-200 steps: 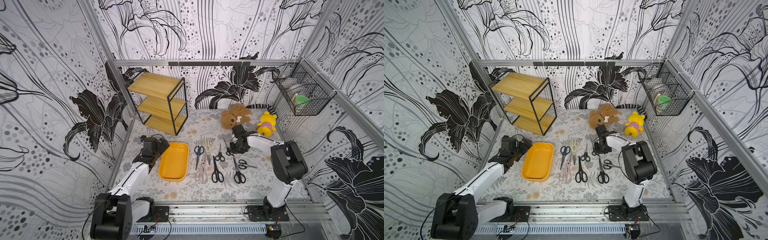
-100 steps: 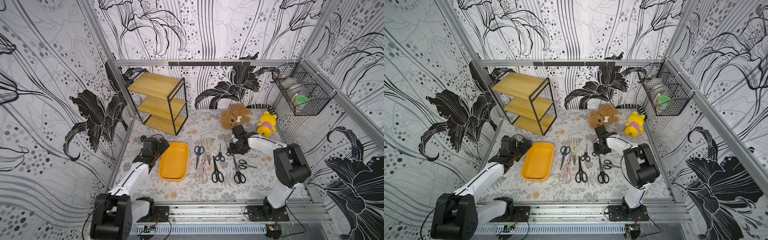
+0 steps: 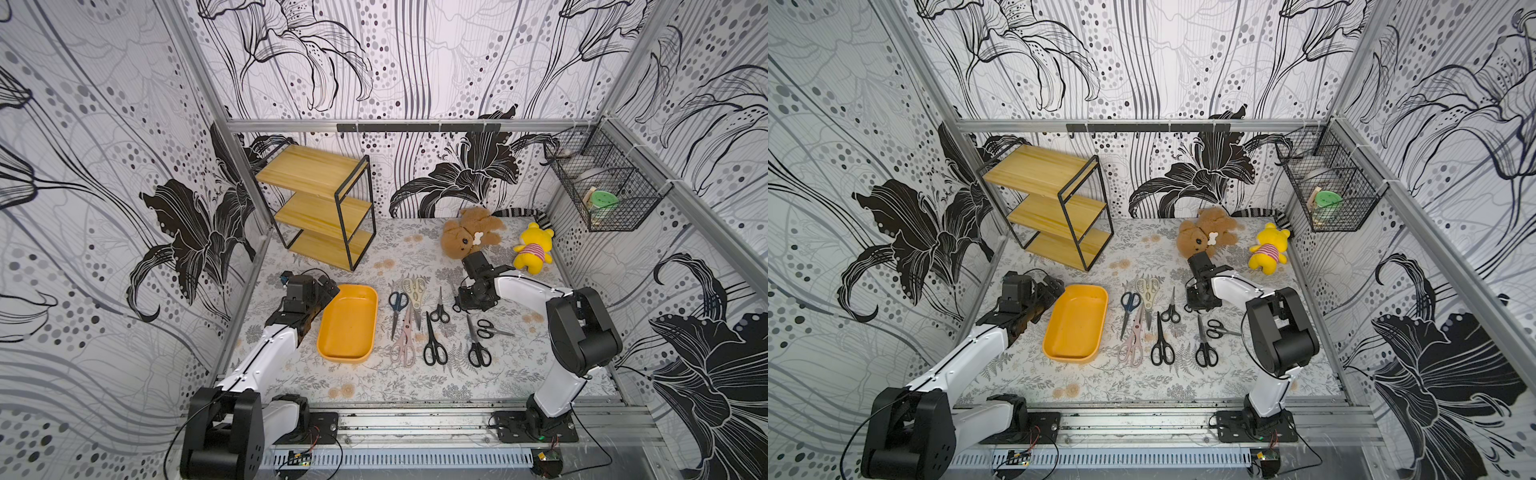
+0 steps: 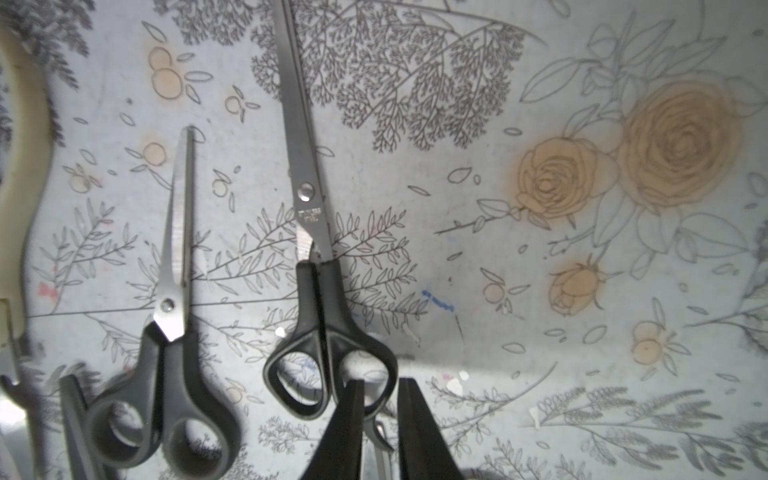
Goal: Put the scissors into the storage box
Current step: Pick up the scissors from the center of the board.
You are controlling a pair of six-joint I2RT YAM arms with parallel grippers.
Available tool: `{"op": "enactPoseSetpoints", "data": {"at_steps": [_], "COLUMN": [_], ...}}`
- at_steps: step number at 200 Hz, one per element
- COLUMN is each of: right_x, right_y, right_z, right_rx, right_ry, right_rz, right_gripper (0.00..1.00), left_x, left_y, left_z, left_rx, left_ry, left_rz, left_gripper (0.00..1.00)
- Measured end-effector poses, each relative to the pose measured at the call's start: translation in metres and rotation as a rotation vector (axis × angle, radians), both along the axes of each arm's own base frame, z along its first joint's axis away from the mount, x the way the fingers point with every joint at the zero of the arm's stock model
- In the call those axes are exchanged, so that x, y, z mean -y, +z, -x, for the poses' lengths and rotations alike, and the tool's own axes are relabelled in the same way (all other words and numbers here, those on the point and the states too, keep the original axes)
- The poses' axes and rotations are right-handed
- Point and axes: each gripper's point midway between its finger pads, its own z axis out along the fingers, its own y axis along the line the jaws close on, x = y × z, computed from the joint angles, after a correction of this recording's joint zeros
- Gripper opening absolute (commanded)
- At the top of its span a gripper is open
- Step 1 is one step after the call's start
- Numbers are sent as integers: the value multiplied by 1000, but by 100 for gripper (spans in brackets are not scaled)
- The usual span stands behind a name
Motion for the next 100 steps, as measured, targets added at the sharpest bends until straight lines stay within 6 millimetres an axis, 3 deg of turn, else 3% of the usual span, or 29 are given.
{"op": "enactPoseSetpoints", "data": {"at_steps": [100], "right_x": [0], "right_y": [-13], "right_z": [-4], "right_rx": [-9], "right_ry": [-24], "right_rz": [7], "right_gripper": [12], "left_x": [0], "left_y": [3], "left_z": [1], "left_rx": [7], "left_ry": [0], "left_rz": [0], "left_gripper": [98]}}
